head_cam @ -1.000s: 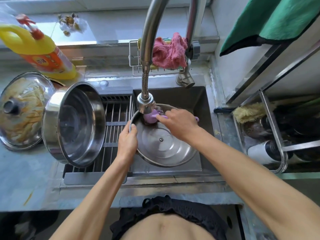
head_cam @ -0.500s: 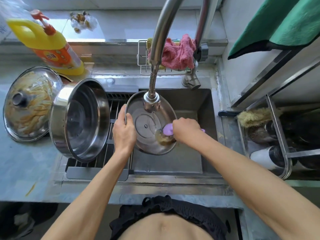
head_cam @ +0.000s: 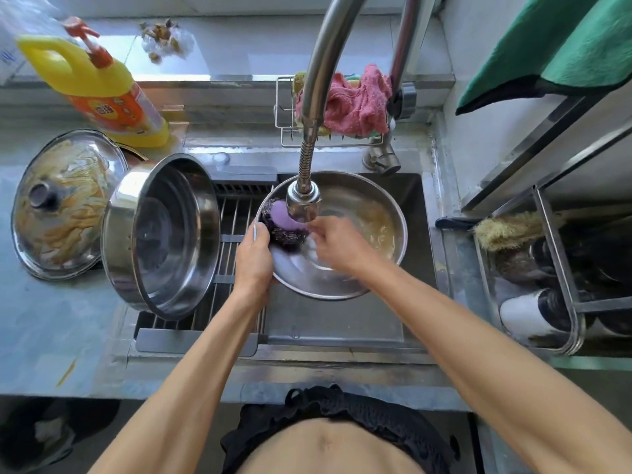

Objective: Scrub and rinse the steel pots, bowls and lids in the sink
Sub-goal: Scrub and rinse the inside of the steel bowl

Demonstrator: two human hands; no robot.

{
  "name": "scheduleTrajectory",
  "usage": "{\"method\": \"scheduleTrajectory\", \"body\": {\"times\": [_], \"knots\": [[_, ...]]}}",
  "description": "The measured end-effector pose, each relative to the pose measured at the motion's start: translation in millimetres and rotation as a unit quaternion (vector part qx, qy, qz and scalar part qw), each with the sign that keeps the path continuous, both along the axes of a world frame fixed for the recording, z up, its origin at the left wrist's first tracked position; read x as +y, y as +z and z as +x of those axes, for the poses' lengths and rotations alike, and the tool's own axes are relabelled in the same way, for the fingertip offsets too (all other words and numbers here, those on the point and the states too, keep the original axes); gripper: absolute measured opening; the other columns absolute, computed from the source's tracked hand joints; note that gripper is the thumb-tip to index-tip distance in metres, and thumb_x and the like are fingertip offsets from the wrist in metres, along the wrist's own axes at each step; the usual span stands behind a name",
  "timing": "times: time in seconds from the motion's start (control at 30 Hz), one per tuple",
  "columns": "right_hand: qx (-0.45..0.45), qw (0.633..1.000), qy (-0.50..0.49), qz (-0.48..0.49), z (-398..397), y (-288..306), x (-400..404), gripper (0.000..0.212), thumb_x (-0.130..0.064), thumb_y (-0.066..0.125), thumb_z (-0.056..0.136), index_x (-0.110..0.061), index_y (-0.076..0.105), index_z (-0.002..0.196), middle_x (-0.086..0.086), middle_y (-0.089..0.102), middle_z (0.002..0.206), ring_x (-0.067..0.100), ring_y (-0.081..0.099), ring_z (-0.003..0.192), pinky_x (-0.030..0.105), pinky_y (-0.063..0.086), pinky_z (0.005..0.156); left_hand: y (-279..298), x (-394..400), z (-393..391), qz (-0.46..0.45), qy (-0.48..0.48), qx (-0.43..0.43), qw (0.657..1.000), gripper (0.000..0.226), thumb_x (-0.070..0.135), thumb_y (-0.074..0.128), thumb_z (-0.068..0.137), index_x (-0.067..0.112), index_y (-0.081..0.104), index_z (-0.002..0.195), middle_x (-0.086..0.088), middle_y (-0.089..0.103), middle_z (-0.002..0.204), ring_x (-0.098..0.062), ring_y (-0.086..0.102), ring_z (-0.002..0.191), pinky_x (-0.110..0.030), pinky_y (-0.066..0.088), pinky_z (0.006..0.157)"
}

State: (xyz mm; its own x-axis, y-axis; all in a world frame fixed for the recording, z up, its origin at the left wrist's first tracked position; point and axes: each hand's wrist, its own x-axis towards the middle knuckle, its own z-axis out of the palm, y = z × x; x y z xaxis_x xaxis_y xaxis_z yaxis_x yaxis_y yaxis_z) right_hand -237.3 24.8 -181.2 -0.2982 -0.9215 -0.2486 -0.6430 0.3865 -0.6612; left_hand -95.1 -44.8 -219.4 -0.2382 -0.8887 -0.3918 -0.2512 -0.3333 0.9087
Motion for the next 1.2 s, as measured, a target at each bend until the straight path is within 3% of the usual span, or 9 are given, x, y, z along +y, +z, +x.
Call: {"method": "scheduleTrajectory", "body": {"times": [0.13, 0.27, 0.43, 0.6, 0.77, 0.83, 0.97, 1.1, 1.2], "knots": [[0.301, 0.947, 0.106, 0.044, -20, 11, -12, 0.035, -0.014, 0.047, 0.095, -0.019, 0.054, 0.128, 0.012, 0.059, 0.106, 0.038, 0.064, 0.092, 0.039, 0.038, 0.063, 4, -2, 5, -0.03, -0.024, -0.043, 0.998, 0.028, 0.027, 0.041, 0.106, 0.021, 0.068, 0.11, 0.002, 0.071, 0.106, -0.012, 0.062, 0.095, -0.034, 0.051, 0.09], [0.397, 0.903, 0.114, 0.119, -34, 5, -11, 0.04, -0.013, 0.029, 0.104, -0.012, 0.039, 0.143, 0.013, 0.058, 0.121, 0.036, 0.063, 0.104, 0.038, 0.035, 0.065, 9, -5, 14, -0.079, -0.036, -0.055, 0.995, 0.032, 0.023, 0.042, 0.107, 0.024, 0.066, 0.128, 0.008, 0.071, 0.115, -0.008, 0.064, 0.105, -0.026, 0.049, 0.093], [0.26, 0.929, 0.061, 0.256, -36, -9, 13, 0.04, -0.011, 0.044, 0.091, -0.014, 0.057, 0.128, 0.011, 0.059, 0.121, 0.034, 0.061, 0.109, 0.033, 0.041, 0.076, 14, -10, 21, -0.138, -0.022, -0.093, 0.986, 0.038, 0.02, 0.038, 0.108, 0.026, 0.056, 0.141, 0.015, 0.06, 0.127, -0.004, 0.053, 0.117, -0.015, 0.037, 0.094], [0.231, 0.953, -0.092, 0.174, -28, -20, 52, 0.03, -0.016, 0.047, 0.091, -0.011, 0.049, 0.121, 0.016, 0.047, 0.112, 0.04, 0.062, 0.091, 0.037, 0.036, 0.066, -12, -10, 23, -0.033, 0.005, -0.095, 0.995, 0.033, 0.02, 0.037, 0.106, 0.017, 0.063, 0.125, 0.005, 0.065, 0.107, -0.023, 0.06, 0.114, -0.029, 0.046, 0.088], [0.038, 0.947, -0.222, 0.227, -41, -31, 82, 0.009, -0.022, 0.055, 0.086, -0.014, 0.052, 0.09, 0.012, 0.057, 0.091, 0.033, 0.055, 0.076, 0.032, 0.042, 0.059, -30, 1, 11, 0.029, -0.034, -0.071, 0.996, 0.03, 0.027, 0.041, 0.104, 0.017, 0.066, 0.116, -0.007, 0.069, 0.111, -0.019, 0.063, 0.101, -0.036, 0.051, 0.088], [0.028, 0.948, -0.243, 0.205, -45, -32, 94, 0.004, -0.017, 0.052, 0.087, -0.013, 0.051, 0.088, 0.013, 0.058, 0.09, 0.028, 0.053, 0.068, 0.031, 0.039, 0.054, -37, 8, 4, 0.1, -0.043, -0.038, 0.993, 0.03, 0.033, 0.042, 0.102, 0.026, 0.068, 0.115, -0.009, 0.071, 0.117, -0.024, 0.068, 0.104, -0.043, 0.057, 0.088], [0.08, 0.951, -0.266, 0.139, -47, -22, 103, 0.01, -0.024, 0.051, 0.091, -0.014, 0.05, 0.095, 0.009, 0.058, 0.088, 0.027, 0.052, 0.069, 0.032, 0.034, 0.052, -42, 27, -1, 0.253, -0.029, -0.015, 0.967, 0.026, 0.023, 0.036, 0.107, 0.027, 0.062, 0.109, -0.008, 0.071, 0.107, -0.032, 0.069, 0.09, -0.048, 0.06, 0.058], [0.062, 0.951, -0.269, 0.136, -51, -21, 104, 0.015, -0.019, 0.051, 0.087, -0.015, 0.049, 0.101, 0.006, 0.055, 0.087, 0.025, 0.052, 0.071, 0.031, 0.032, 0.051, -47, 36, -1, 0.232, -0.022, -0.041, 0.972, 0.031, 0.01, 0.042, 0.098, 0.029, 0.062, 0.112, -0.011, 0.07, 0.108, -0.034, 0.067, 0.086, -0.068, 0.056, 0.074], [-0.004, 0.94, -0.3, 0.16, -52, -37, 112, 0.014, -0.02, 0.054, 0.086, -0.013, 0.053, 0.098, 0.007, 0.057, 0.09, 0.015, 0.05, 0.068, 0.029, 0.034, 0.05, -44, 36, 0, 0.197, -0.033, -0.054, 0.978, 0.035, 0.006, 0.042, 0.097, 0.032, 0.061, 0.111, -0.009, 0.068, 0.103, -0.031, 0.065, 0.078, -0.049, 0.06, 0.058]]}}
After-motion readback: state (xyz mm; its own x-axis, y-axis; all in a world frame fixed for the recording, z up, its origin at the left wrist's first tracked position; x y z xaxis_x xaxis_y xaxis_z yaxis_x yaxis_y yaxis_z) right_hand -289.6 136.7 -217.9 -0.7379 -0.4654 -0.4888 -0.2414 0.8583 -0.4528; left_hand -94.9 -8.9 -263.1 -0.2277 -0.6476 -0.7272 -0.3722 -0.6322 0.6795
